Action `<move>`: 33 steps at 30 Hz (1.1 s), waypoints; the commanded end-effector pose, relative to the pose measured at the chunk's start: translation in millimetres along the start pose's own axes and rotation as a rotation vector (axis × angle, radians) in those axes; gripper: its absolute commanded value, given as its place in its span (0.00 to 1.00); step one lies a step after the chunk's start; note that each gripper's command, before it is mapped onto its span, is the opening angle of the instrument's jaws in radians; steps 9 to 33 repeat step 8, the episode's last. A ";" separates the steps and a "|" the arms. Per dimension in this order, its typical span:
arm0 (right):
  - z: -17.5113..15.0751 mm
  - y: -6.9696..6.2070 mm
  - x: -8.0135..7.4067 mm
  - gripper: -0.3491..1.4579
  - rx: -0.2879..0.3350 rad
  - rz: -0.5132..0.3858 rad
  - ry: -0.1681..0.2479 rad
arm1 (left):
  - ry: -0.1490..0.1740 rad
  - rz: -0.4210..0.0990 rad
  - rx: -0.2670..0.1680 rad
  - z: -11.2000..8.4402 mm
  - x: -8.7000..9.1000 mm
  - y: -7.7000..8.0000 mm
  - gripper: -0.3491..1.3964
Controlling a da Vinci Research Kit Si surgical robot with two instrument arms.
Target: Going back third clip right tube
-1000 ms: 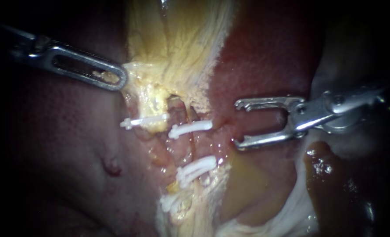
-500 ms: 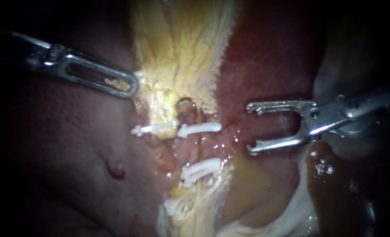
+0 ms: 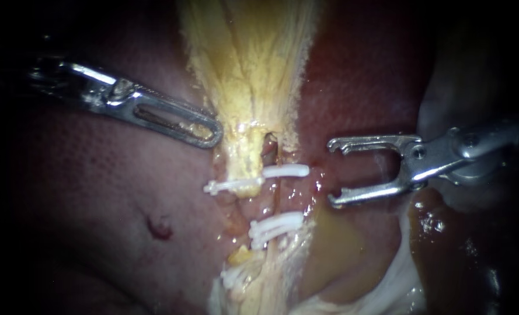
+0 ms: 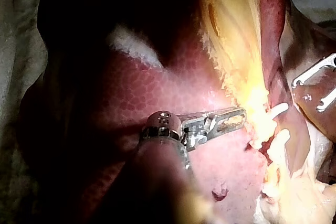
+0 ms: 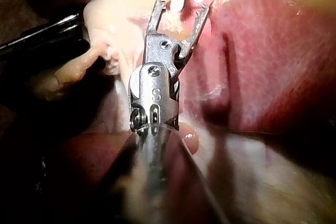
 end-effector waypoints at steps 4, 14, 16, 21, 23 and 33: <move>0.0 0.0 0.0 0.47 0.000 0.000 0.000 | 0.000 -0.001 0.000 0.0 0.0 -0.1 0.00; 0.0 -0.1 0.1 0.47 0.000 0.000 0.000 | 0.000 -0.001 0.001 -0.2 -0.1 -0.3 0.00; 0.0 -0.1 0.1 0.47 0.000 0.000 0.000 | 0.000 -0.001 0.001 -0.2 -0.1 -0.3 0.00; 0.0 -0.1 0.1 0.47 0.000 0.000 0.000 | 0.000 -0.001 0.001 -0.2 -0.1 -0.3 0.00; 0.0 -0.1 0.1 0.47 0.000 0.000 0.000 | 0.000 -0.001 0.001 -0.2 -0.1 -0.3 0.00; 0.0 -0.1 0.1 0.47 0.000 0.000 0.000 | 0.000 -0.001 0.001 -0.2 -0.1 -0.3 0.00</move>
